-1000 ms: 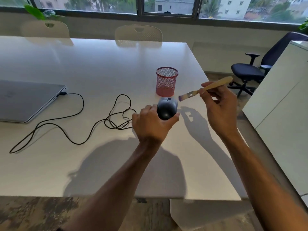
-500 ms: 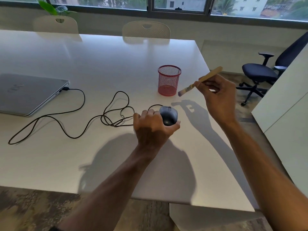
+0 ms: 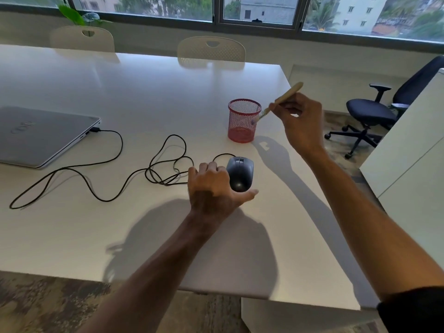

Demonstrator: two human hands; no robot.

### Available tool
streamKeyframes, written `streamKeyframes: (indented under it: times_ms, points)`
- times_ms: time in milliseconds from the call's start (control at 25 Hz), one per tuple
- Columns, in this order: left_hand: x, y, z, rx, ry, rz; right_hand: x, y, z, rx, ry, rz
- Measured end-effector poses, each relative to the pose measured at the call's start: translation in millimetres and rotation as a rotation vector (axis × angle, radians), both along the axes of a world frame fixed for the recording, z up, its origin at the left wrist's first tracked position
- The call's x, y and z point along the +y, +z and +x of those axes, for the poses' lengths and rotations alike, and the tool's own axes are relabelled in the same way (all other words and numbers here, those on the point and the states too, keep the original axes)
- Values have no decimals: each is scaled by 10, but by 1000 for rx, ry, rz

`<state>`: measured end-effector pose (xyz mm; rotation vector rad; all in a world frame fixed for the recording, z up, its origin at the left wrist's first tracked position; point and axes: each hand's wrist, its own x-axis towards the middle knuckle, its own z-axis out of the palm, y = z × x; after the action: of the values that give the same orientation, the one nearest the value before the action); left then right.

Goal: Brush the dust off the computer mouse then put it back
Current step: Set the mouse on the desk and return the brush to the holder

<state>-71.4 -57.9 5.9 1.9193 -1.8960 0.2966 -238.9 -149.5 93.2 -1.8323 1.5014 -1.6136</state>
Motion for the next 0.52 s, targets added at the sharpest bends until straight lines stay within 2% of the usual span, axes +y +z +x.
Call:
streamKeyframes:
  times_ms: [120,280,360,520]
  points:
    - [19,-26,219,69,-175,57,-256,79,59,-4,-26,-21]
    - [86,5,491,104,-403,62,-611,107,133,-49,-49,85]
    - [107,21,575,128,-459,50,-729,83,164,-43,-26,156]
    - [89,34,712,141,-475,32,-803,19,208,111,-31,336]
